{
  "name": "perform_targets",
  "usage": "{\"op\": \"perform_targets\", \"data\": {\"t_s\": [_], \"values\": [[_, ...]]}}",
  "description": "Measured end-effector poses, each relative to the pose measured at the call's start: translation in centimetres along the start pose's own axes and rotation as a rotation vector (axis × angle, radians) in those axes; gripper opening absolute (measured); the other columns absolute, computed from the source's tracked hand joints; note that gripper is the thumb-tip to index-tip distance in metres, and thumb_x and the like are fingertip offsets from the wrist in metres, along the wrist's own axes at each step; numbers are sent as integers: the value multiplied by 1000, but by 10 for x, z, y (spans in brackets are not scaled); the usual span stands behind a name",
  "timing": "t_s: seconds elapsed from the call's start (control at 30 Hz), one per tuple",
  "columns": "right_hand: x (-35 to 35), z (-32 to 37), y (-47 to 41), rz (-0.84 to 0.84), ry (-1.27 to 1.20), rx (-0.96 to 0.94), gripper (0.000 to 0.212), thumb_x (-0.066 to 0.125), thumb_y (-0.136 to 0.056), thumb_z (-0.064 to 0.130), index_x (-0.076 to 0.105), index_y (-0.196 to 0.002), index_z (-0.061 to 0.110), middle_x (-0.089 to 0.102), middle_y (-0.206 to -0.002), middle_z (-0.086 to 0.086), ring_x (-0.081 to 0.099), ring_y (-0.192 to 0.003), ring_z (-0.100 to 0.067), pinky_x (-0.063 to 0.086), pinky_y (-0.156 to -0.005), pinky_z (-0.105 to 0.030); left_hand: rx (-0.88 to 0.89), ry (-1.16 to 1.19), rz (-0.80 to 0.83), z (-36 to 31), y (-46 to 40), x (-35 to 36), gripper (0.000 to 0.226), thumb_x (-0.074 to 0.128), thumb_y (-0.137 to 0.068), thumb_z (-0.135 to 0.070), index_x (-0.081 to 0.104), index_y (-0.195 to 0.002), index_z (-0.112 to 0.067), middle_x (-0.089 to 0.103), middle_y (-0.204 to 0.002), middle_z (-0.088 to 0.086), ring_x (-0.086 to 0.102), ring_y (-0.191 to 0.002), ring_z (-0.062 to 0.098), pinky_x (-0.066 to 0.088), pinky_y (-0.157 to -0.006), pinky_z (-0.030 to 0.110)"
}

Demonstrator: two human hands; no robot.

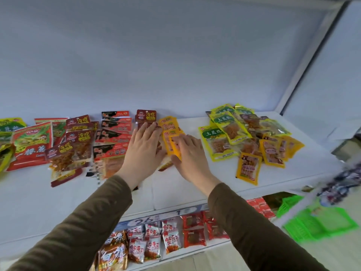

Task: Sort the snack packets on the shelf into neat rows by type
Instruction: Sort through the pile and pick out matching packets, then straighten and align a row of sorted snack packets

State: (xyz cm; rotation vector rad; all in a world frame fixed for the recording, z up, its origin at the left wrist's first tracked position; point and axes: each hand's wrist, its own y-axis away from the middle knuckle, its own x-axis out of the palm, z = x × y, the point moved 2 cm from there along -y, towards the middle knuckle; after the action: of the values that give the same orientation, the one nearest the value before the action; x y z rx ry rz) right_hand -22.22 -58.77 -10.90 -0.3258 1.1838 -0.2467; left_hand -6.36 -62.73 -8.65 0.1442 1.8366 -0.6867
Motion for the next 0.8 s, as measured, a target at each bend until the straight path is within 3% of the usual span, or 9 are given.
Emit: {"op": "perform_targets", "data": {"t_s": [0.17,0.37,0.57,0.8], "values": [[-37,-84,7,99,84,-22,55,59,-97,36,44,-148,20,38,-157,-5,27,-147,-30,20,-121,-53,-36,-10,57,-74,-26,40,68,63,-94,-41,38,-154,-20,32,-164,6,20,-154,29,13,-126,46],[-68,-161,8,137,129,-72,54,61,-96,37,46,-145,18,44,-152,-6,32,-142,-33,26,-117,-56,-78,11,133,-147,-49,74,77,62,-95,-45,27,-159,-21,20,-169,5,10,-157,27,10,-126,43],[-83,-194,3,155,120,-126,55,58,-98,41,46,-146,19,43,-152,-4,30,-144,-30,25,-118,-52,-103,7,149,-174,-65,89,77,61,-96,-47,26,-160,-22,21,-168,6,10,-157,27,10,-127,43],[-108,-229,-17,197,87,-62,56,56,-101,38,41,-151,19,40,-157,-3,30,-145,-31,26,-120,-47,-149,45,148,-190,-82,98,75,61,-96,-43,27,-159,-22,23,-167,7,14,-156,29,14,-126,45]]}}
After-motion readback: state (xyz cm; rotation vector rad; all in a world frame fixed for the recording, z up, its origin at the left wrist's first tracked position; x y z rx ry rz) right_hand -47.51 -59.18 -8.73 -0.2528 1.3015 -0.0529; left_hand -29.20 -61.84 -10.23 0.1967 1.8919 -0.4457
